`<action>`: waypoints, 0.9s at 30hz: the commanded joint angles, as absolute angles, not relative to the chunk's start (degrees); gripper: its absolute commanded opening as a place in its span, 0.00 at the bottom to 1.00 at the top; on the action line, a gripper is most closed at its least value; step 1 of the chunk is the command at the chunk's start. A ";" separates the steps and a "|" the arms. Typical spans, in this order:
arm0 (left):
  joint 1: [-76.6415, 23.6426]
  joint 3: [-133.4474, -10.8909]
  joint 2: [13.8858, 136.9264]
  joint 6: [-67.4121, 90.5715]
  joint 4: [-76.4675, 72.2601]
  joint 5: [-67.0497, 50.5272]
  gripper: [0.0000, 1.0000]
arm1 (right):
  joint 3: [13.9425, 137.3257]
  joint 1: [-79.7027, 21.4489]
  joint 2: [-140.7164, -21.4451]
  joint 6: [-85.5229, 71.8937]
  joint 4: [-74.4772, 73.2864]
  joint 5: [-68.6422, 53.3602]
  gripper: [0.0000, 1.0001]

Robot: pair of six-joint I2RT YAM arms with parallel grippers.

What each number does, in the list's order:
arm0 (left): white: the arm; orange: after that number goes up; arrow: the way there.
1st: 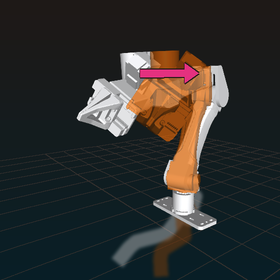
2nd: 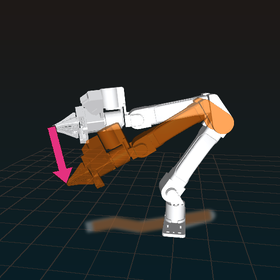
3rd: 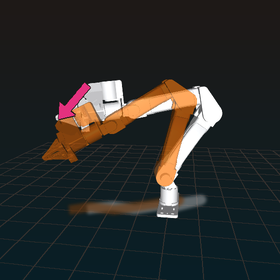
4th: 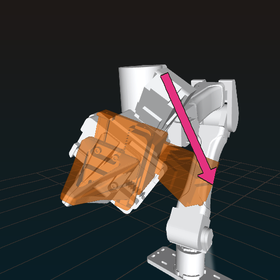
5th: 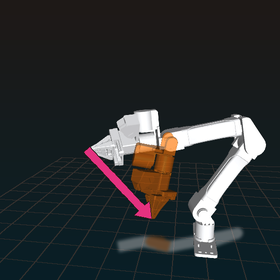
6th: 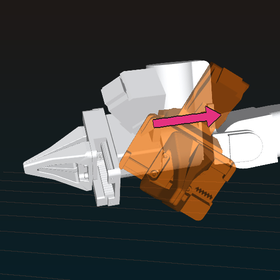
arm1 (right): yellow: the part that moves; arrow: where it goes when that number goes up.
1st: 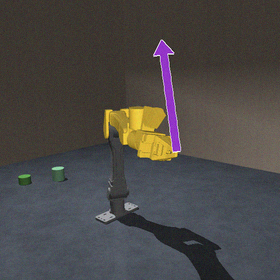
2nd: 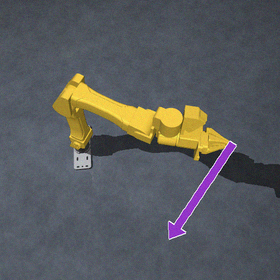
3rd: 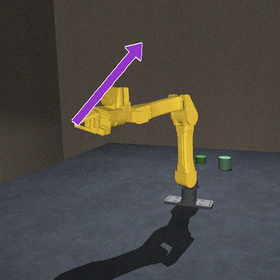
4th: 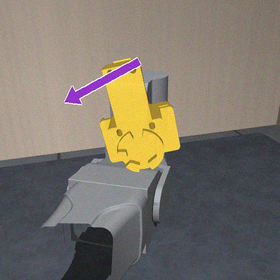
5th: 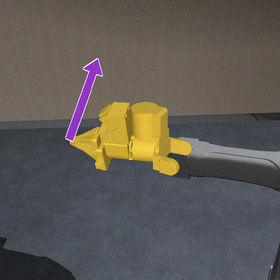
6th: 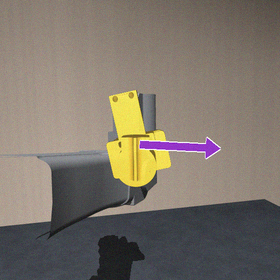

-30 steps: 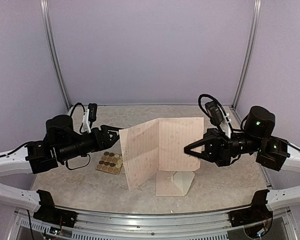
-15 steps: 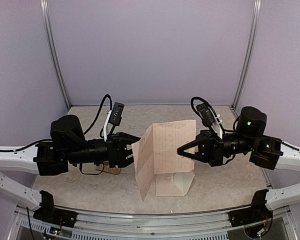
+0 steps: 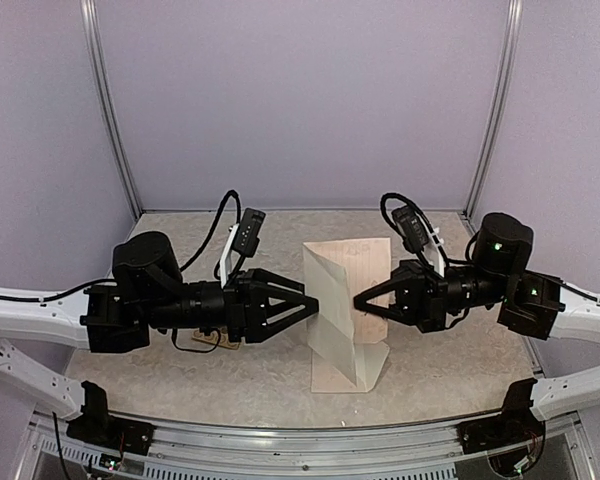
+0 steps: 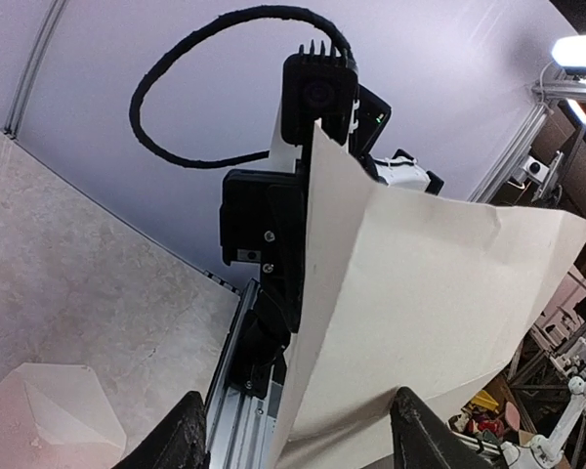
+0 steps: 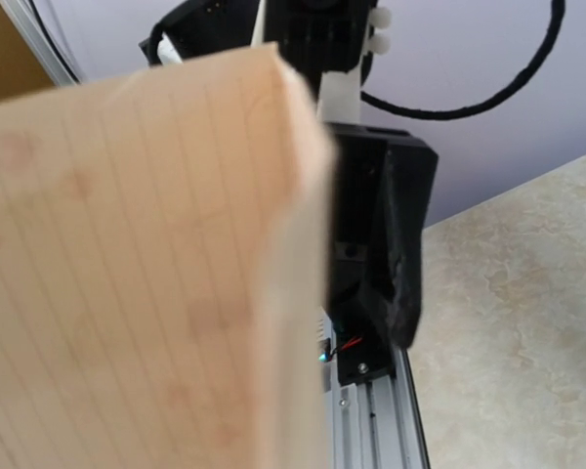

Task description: Place the letter into the envelope and seal it

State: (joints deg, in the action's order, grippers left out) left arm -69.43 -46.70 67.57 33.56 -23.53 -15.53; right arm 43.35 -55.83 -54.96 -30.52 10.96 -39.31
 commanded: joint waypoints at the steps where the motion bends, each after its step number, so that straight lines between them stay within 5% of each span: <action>1: -70.16 -49.47 69.01 32.63 -26.19 -17.45 0.57 | 44.27 -56.51 -55.42 -30.98 12.99 -40.23 0.00; 10: -70.21 -48.86 70.22 33.53 -28.68 -19.61 0.30 | 44.09 -56.56 -55.31 -31.27 13.01 -41.27 0.00; 16: -70.22 -48.57 70.51 34.01 -30.15 -20.72 0.02 | 43.50 -56.60 -53.45 -31.74 12.87 -37.41 0.00; 18: -70.18 -47.88 70.03 34.22 -31.11 -20.30 0.00 | 42.69 -56.60 -51.25 -31.95 12.75 -33.16 0.09; 27: -70.22 -44.91 66.95 34.44 -35.04 -15.84 0.00 | 36.49 -56.43 -41.18 -34.86 16.70 -23.29 0.79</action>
